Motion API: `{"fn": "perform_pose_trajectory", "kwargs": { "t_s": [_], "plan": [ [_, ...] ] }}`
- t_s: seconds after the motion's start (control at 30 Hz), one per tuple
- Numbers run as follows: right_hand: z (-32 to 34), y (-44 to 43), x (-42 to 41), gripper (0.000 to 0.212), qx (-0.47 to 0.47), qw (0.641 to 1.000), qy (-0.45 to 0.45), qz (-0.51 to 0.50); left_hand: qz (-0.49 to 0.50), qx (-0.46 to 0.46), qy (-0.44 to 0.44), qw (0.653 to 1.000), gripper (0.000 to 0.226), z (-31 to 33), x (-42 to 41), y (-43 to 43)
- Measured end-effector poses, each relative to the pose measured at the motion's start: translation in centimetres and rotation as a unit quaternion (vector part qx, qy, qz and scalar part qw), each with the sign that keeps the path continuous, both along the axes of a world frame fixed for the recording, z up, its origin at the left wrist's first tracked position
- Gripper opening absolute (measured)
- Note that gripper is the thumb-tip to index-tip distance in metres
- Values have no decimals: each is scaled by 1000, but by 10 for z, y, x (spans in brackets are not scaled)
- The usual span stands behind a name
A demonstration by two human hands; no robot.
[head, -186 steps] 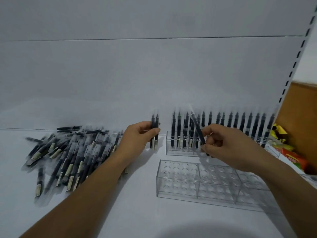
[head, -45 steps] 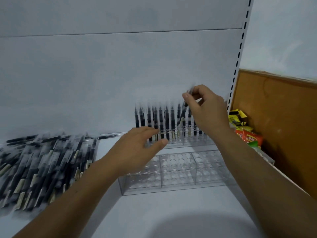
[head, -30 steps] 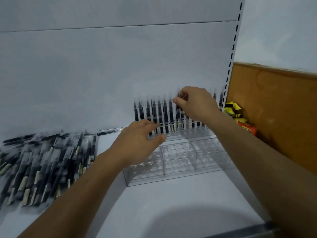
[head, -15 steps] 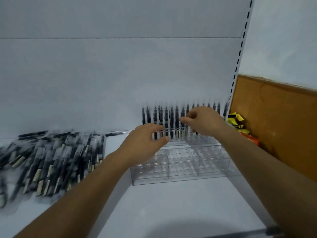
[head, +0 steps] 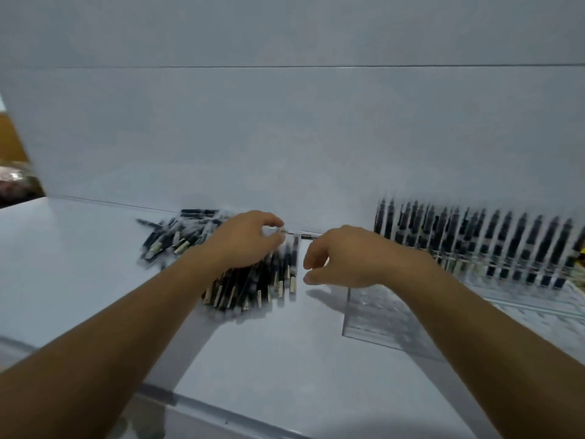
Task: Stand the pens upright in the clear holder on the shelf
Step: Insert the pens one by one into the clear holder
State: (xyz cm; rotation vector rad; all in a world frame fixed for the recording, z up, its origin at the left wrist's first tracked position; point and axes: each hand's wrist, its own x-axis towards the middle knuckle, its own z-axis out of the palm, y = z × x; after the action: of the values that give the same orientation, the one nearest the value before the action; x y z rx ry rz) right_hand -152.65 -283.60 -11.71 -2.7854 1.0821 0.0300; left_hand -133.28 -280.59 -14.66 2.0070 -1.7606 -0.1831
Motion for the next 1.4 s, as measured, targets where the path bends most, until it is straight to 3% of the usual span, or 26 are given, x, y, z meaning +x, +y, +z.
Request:
{"fn": "perform_pose_trajectory", "kwargs": {
  "t_s": [0.1, 0.2, 0.4, 0.6, 0.7, 0.93, 1.13, 1.3, 1.4],
  "plan": [
    [-11, -3, 29, 28, -47, 997, 60, 7, -14, 41, -53, 998, 44, -14, 6, 1],
    [-16, -7, 42, 27, -67, 994, 90, -1, -19, 10, -81, 996, 44, -32, 9, 2],
    [-14, -15, 41, 27, 46, 997, 61, 0, -24, -10, -91, 996, 43, -34, 10, -1],
    [-20, -19, 36, 11, 82, 995, 39, -29, -34, 92, -160, 982, 57, -28, 2, -7],
    [-14, -19, 29, 5, 85, 995, 33, -39, -32, 74, -146, 986, 57, -28, 0, -9],
    [-1, -34, -9, 12, 89, 981, -113, -128, 6, -27, -99, 995, 45, -14, -15, -22],
    [-2, -38, -47, 22, 68, 963, -226, -129, 36, 81, -210, 974, 31, -10, -44, -44],
    [1, -27, -93, 17, 9, 962, -254, -99, 62, 130, -235, 961, 15, -6, -59, -57],
    [-2, -20, -120, 19, -10, 961, -260, -98, 63, 141, -268, 951, 29, -7, -67, -62]
  ]
}}
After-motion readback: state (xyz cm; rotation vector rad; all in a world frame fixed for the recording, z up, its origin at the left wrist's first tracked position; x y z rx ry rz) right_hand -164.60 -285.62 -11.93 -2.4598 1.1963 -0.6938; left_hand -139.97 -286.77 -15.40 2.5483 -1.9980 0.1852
